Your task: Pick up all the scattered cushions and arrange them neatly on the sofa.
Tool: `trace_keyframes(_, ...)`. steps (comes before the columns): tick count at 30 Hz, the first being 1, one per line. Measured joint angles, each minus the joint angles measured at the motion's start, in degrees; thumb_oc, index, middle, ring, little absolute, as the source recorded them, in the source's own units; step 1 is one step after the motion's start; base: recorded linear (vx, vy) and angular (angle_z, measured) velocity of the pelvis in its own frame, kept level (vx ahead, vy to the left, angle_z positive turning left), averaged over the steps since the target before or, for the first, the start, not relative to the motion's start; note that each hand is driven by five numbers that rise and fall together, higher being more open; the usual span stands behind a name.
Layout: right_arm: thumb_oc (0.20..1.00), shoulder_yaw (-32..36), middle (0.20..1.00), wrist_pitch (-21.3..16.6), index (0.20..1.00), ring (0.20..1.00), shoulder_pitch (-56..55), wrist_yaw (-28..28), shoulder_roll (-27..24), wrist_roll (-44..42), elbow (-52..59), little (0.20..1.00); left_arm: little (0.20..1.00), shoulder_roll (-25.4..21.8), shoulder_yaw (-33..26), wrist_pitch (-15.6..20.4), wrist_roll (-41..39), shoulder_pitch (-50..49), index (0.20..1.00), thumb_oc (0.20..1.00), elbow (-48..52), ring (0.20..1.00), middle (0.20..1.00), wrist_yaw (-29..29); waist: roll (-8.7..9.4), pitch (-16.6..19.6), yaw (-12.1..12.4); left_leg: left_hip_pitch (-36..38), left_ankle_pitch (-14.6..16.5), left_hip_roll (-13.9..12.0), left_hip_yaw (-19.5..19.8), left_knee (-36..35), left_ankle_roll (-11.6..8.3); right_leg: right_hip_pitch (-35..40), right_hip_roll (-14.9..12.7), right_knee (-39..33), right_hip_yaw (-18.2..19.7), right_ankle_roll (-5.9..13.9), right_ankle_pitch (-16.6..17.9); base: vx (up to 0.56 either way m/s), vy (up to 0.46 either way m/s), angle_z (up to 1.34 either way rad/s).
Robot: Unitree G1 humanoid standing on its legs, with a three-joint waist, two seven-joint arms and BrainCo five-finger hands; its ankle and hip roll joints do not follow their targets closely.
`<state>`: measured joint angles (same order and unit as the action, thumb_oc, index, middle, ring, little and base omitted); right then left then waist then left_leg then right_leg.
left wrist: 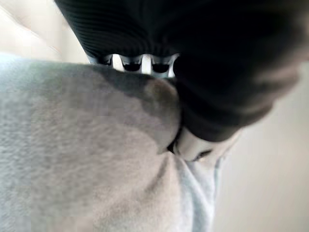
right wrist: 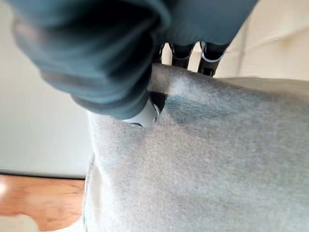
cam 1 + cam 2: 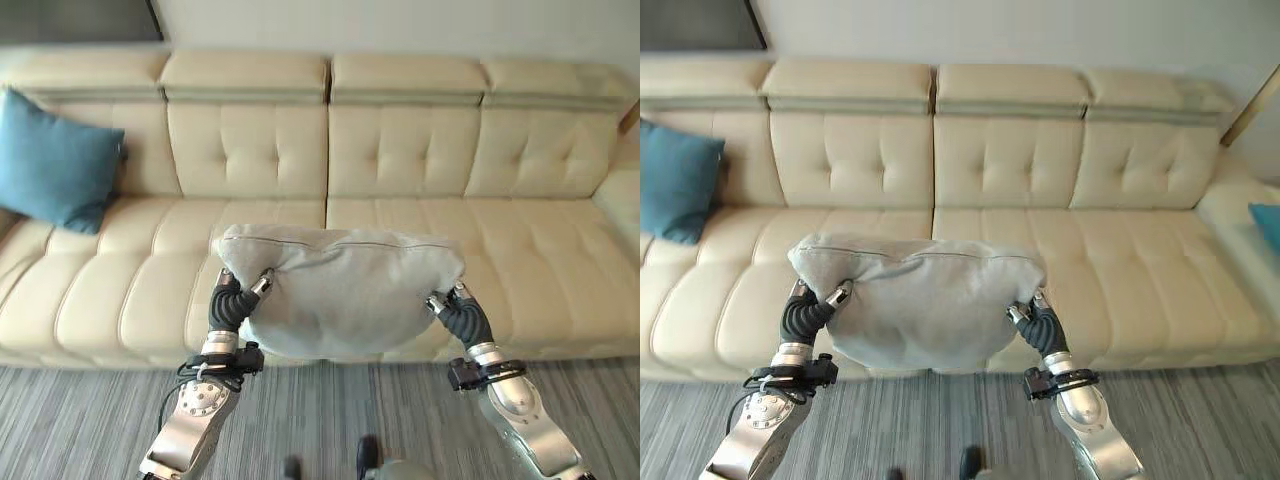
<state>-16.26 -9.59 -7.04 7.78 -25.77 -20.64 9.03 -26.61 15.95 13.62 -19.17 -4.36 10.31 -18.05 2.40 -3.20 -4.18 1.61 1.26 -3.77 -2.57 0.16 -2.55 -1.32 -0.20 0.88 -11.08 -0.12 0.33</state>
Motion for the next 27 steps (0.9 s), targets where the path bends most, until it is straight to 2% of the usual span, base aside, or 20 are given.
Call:
trace_keyframes(4,0.200,1.31,0.200,-0.04,0.200,0.200,3.08,-0.24,-0.85,-1.18,-4.39,0.200,0.200,1.90,1.85,0.60,-0.04,6.23,0.200,0.200,-7.91,0.200,0.200,1.23,0.47,0.17,0.08,-7.40,-0.57,0.39,0.52,9.86,-0.91,-2.11,0.02,1.09,-0.74,-0.69,-0.54,0.07,-0.155,0.28)
trace_keyframes(6,0.200,1.58,0.200,-0.03,0.200,0.200,3.12,-0.30,-1.19,-1.89,-4.53,0.200,0.200,1.93,2.11,0.03,-0.28,6.97,0.200,0.200,-10.17,0.200,0.200,2.01,1.66,-2.04,-0.10,-13.65,-0.58,0.24,-0.55,20.00,-2.00,-2.01,-1.30,1.56,-1.50,-2.17,-0.73,0.07,-0.057,0.39)
trace_keyframes(8,0.200,1.66,0.200,0.02,0.200,0.200,3.50,-0.30,-1.20,-1.93,-4.70,0.200,0.200,1.79,2.16,-0.32,-0.73,6.78,0.200,0.200,-10.79,0.200,0.200,2.34,1.47,-4.44,0.37,-16.62,-0.27,-0.98,-3.30,21.76,-1.91,-1.96,-1.14,1.87,-2.19,-4.18,-2.11,0.11,-0.024,0.18)
trace_keyframes(12,0.200,1.58,0.200,0.20,0.200,0.200,3.59,-0.29,-1.08,-1.93,-4.86,0.200,0.200,1.56,1.97,-1.11,-0.99,6.71,0.200,0.200,-11.16,0.200,0.200,2.78,1.86,-7.74,0.55,-19.98,-0.48,-1.42,-7.79,14.05,-2.15,-2.16,-1.21,1.51,-2.28,-4.64,-2.40,0.20,0.024,0.13)
trace_keyframes(15,0.200,1.78,0.200,0.25,0.200,0.200,3.75,-0.25,-1.11,-1.86,-5.36,0.200,0.200,1.54,1.64,-2.17,-0.99,5.75,0.200,0.200,-11.49,0.200,0.200,3.63,0.90,-8.64,2.23,-21.60,-2.41,-1.28,-7.43,4.50,-2.84,-1.97,0.02,0.99,-0.87,-4.46,-2.49,0.30,0.091,-0.31)
trace_keyframes(17,0.200,1.49,0.200,0.38,0.200,0.200,4.14,-0.26,-1.07,-1.79,-6.32,0.200,0.200,1.54,1.22,-2.38,-0.99,4.11,0.200,0.200,-11.50,0.200,0.200,4.05,0.60,-8.87,3.68,-21.52,-3.57,-1.04,-7.45,1.54,-2.79,-0.16,0.55,0.34,1.64,-3.75,-2.94,0.41,0.190,-0.61)
trace_keyframes(18,0.200,1.46,0.200,0.87,0.200,0.200,4.15,-0.36,-1.02,-1.75,-6.31,0.200,0.200,1.56,0.82,-2.38,-0.99,3.06,0.200,0.200,-11.45,0.200,0.200,4.59,0.29,-8.90,4.02,-20.40,-4.44,-1.21,-7.50,0.97,-1.70,1.30,0.70,-0.13,2.91,-2.89,-3.48,0.39,0.204,-0.88)
trace_keyframes(19,0.200,0.98,0.200,1.08,0.200,0.200,4.08,-0.59,-1.08,-1.62,-6.21,0.200,0.200,1.55,0.03,-2.39,-0.99,0.76,0.200,0.200,-11.26,0.200,0.200,5.06,-0.87,-8.33,4.46,-16.65,-4.56,-1.40,-7.43,0.19,-1.02,4.37,0.69,-0.27,5.10,-0.97,-5.05,0.29,0.148,-0.83)
trace_keyframes(20,0.200,1.04,0.200,1.08,0.200,0.200,4.01,-0.68,-0.85,-1.31,-6.18,0.200,0.200,1.42,-0.08,-2.39,-0.99,0.42,0.200,0.200,-11.19,0.200,0.200,5.35,-1.13,-8.10,4.18,-15.68,-6.76,-1.11,-7.78,0.35,0.67,5.17,0.36,0.43,5.84,-0.20,-6.07,0.26,0.154,-0.76)
trace_keyframes(22,0.200,0.99,0.200,1.08,0.200,0.200,3.95,-0.75,-0.44,-1.24,-5.72,0.200,0.200,1.19,-0.22,-2.39,-0.99,0.23,0.200,0.200,-10.72,0.200,0.200,5.73,0.13,-7.26,4.32,-15.16,-8.83,0.40,-9.99,1.66,2.88,4.79,-1.69,2.86,7.99,2.48,-8.39,0.20,0.165,-0.33)
trace_keyframes(24,0.200,0.90,0.200,1.10,0.200,0.200,4.40,-0.87,1.61,-1.29,-5.51,0.200,0.200,-0.30,-0.43,-2.42,-0.99,1.41,0.200,0.200,-10.47,0.200,0.200,5.78,2.41,-6.27,3.91,-14.54,-7.78,3.93,-11.20,2.22,6.49,4.83,-5.69,3.76,8.10,4.34,-8.67,0.16,0.190,-0.10)
trace_keyframes(25,0.200,0.86,0.200,1.28,0.200,0.200,5.46,-0.86,2.60,-1.30,-5.58,0.200,0.200,-0.74,-0.49,-2.47,-1.00,2.12,0.200,0.200,-10.69,0.200,0.200,5.76,2.39,-6.35,4.09,-13.34,-7.64,4.68,-12.37,2.03,7.68,3.79,-7.02,7.35,8.25,5.30,-9.28,0.12,0.153,-0.20)
trace_keyframes(27,0.200,-0.26,0.200,1.34,0.200,0.200,7.73,-0.85,3.03,-1.29,-5.92,0.200,0.200,-1.64,-1.37,-2.47,-1.01,2.68,0.200,0.200,-10.73,0.200,0.200,5.68,2.07,-6.45,5.04,-11.12,-6.97,5.28,-13.48,1.06,8.55,0.09,-8.17,16.60,9.58,7.57,-9.80,0.13,0.141,-0.42)
